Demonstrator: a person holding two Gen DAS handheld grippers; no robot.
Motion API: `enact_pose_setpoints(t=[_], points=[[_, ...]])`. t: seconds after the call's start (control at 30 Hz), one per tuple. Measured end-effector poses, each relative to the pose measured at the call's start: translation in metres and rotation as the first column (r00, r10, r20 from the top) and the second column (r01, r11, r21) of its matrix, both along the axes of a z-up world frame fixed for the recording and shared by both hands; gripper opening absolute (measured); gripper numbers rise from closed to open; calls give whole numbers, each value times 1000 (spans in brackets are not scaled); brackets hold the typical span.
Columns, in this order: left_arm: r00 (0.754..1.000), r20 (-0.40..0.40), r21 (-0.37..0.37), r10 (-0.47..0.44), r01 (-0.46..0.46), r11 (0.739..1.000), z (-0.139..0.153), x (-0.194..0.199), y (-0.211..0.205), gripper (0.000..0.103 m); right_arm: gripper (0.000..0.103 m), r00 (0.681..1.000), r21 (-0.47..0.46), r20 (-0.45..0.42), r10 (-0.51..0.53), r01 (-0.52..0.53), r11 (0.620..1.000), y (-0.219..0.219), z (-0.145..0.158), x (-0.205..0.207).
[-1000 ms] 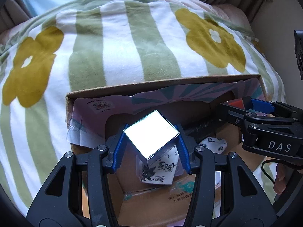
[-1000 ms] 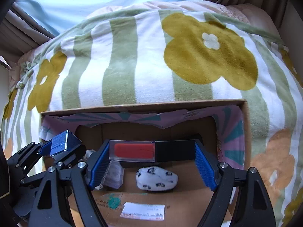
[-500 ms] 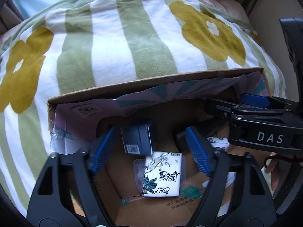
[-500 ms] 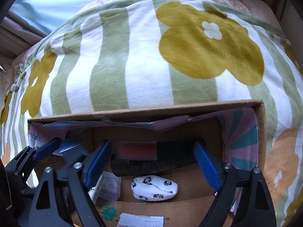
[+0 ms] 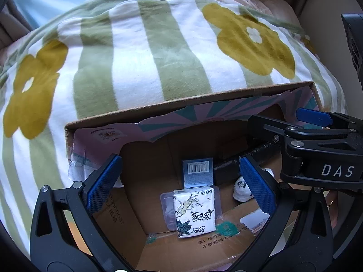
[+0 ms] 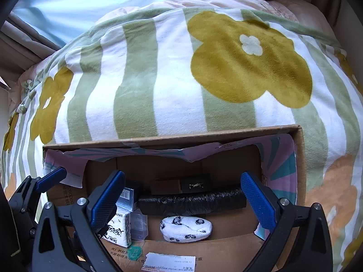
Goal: Organize objects
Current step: 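Withdraw both tools from the box toward the pink towel and clear box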
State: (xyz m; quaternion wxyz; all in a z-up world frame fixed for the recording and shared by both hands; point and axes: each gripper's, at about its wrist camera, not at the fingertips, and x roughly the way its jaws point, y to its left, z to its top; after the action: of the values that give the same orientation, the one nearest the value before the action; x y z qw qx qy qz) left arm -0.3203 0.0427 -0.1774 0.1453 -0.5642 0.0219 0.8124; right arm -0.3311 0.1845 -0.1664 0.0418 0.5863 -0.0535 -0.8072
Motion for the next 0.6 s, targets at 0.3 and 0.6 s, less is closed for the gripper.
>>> enact_pose_setpoints(t=[0.3,0.6], points=[[1000,-28,25,15,-14,1000,38,17,-4,103,101,999,4,-45,10,-10,1000,-2,38,21],[996,-81,36,47,-44,998,109,55,-13,103,101,993,5,-119,17,-16,1000,-3,113,63]])
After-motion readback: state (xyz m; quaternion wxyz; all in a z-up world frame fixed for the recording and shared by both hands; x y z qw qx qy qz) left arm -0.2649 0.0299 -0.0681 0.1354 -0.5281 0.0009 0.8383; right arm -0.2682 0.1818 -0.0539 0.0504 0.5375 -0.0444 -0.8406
